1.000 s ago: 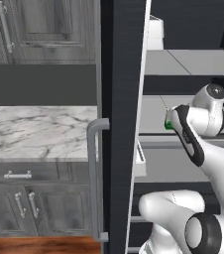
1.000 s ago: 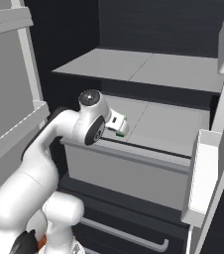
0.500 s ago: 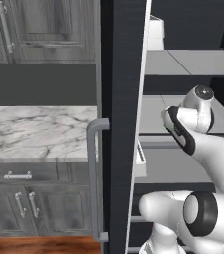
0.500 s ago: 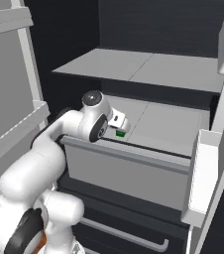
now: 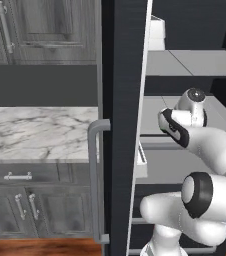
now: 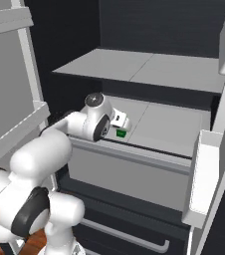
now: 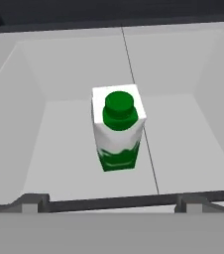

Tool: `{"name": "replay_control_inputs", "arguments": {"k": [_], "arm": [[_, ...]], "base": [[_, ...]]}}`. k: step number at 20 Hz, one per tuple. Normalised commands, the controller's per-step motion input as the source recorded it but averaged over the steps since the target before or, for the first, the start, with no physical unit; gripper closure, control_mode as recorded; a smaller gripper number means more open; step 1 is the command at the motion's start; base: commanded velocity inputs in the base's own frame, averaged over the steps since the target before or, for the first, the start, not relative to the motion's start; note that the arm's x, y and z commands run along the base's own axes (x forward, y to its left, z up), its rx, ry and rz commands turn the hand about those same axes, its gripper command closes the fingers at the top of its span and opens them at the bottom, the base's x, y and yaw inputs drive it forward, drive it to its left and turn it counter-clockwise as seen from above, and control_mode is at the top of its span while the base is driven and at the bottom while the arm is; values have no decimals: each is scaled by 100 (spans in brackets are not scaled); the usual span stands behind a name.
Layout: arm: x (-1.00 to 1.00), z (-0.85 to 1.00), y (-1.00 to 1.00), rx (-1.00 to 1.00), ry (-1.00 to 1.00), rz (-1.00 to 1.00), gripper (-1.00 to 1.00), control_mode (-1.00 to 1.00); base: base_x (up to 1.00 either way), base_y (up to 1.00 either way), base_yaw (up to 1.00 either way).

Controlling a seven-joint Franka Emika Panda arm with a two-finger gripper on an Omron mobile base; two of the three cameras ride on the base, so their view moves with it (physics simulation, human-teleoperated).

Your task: Take a sugar cube from the saucer and place it inside the coffee. Then, grab milk from the fridge and place it next to the coffee on the counter to sweeten the coffee.

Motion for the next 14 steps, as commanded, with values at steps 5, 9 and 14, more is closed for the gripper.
{"name": "replay_control_inputs", "arguments": {"k": [5,9,14], "arm": [[31,-16,-8,-1,0,0,-100,-100],[24,-16,-19,0,0,0,-100,-100],[25,-15,-10,0,0,0,-100,-100]], "base": [[0,0,0],[0,0,0],[0,0,0]]}}
